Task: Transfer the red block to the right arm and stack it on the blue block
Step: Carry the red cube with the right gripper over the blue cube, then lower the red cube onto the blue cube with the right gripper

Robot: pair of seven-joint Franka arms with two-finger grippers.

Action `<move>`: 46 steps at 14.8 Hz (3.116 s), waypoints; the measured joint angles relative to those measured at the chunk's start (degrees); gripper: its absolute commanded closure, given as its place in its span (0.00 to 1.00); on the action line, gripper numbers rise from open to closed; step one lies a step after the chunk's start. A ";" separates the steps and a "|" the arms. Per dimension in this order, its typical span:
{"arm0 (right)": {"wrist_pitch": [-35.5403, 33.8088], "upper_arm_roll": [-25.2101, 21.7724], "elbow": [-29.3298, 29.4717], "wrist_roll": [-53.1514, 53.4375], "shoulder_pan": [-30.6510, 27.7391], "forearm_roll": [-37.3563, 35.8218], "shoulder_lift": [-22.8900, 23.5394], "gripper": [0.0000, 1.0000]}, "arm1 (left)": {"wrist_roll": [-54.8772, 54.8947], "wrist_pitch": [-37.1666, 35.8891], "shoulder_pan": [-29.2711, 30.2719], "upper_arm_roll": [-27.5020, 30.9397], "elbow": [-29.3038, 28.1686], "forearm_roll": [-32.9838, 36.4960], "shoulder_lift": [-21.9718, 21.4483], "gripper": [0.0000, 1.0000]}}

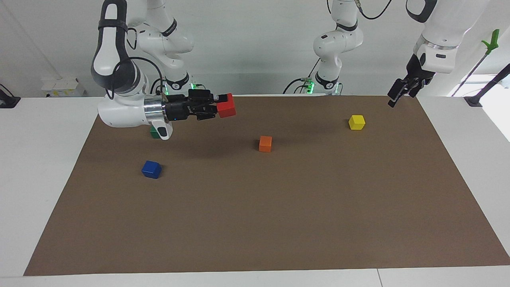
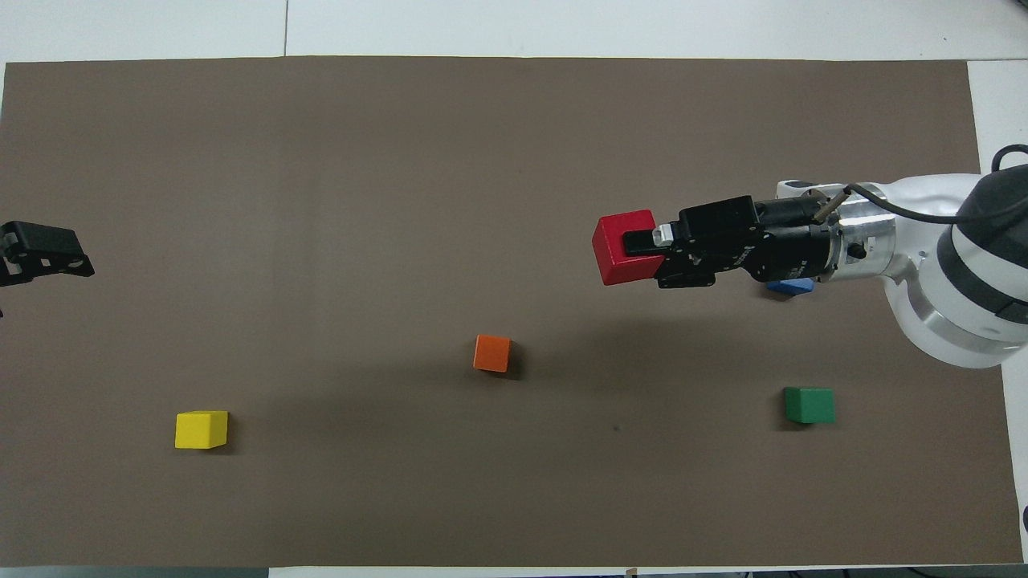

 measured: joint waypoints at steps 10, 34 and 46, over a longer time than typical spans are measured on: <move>4.76 0.28 12.97 14.47 1.09 -35.20 -0.59 1.00 | 2.85 -2.06 0.00 -0.04 2.60 0.20 1.66 0.00; 41.74 0.93 -16.60 30.35 0.90 -93.91 -8.66 1.00 | 4.85 -2.34 -11.48 9.08 4.22 0.19 7.08 0.00; 55.82 1.08 -21.28 28.38 -5.67 -93.89 -5.32 1.00 | 6.63 -5.05 -14.48 11.42 5.25 0.18 7.31 0.00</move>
